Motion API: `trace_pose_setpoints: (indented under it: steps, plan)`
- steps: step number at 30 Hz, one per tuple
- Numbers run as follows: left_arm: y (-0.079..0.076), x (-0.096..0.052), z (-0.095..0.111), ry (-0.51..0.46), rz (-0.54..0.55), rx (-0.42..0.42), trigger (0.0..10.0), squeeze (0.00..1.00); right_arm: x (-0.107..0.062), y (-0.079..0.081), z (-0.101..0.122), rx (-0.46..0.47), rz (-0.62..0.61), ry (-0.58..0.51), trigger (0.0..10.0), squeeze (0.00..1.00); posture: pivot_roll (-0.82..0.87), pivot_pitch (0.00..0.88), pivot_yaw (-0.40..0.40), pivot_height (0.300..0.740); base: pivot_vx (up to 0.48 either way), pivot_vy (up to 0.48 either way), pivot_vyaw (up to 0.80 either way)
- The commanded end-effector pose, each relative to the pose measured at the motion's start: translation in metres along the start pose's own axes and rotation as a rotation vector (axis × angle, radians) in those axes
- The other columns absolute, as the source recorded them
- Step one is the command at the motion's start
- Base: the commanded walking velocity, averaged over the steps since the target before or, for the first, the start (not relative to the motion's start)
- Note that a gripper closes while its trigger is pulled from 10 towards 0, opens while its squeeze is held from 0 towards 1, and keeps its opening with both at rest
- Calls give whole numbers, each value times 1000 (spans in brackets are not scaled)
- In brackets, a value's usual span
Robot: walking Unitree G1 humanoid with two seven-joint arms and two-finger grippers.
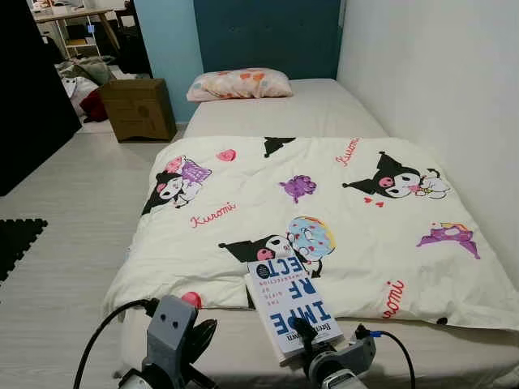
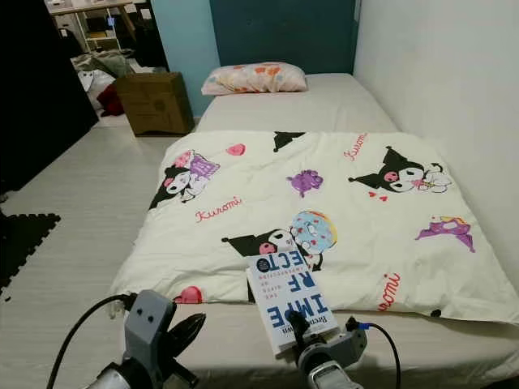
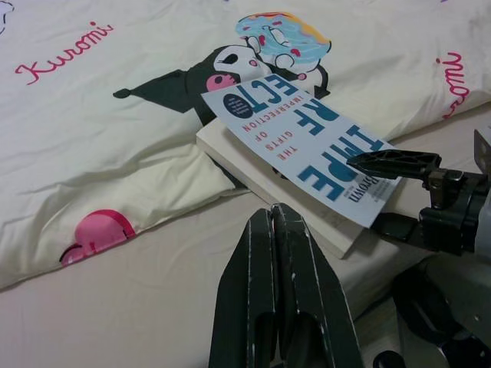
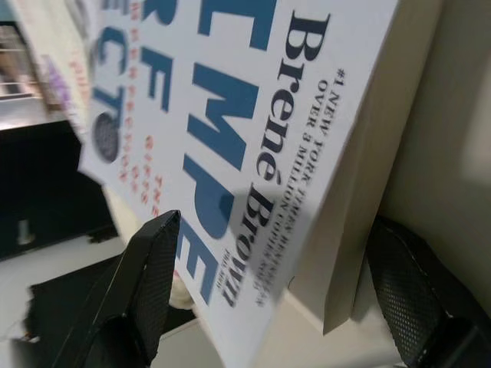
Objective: Clean up the room
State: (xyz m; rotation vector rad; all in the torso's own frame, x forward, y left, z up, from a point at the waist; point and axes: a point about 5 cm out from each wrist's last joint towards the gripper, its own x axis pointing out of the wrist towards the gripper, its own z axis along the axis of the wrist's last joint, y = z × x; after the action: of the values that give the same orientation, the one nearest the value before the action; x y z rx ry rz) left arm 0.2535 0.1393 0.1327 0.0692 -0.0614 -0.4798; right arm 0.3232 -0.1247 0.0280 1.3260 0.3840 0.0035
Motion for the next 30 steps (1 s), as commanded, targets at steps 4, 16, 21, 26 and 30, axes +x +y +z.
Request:
trace_pose_setpoints:
  steps: [4,16,21,26,30]
  plan:
    - [4,-8,-4,24,14,-1,10000,0,-2,-2,-2,43,46,-54,10000,0,75,296,73,577,0,0,0]
    - [6,-8,-2,18,17,-7,10000,0,2,20,13,104,227,-155,10000,0,72,292,74,577,0,0,0]
    - [5,-8,-1,13,17,-10,10000,0,4,35,15,88,353,-134,4549,0,64,290,68,577,0,0,0]
    - [4,-9,-2,12,15,-12,10000,0,4,40,4,21,412,-37,4902,0,62,290,66,577,0,0,0]
    - [4,-8,-2,10,16,-13,10000,0,4,42,-4,-21,424,11,7020,0,60,289,67,577,0,0,0]
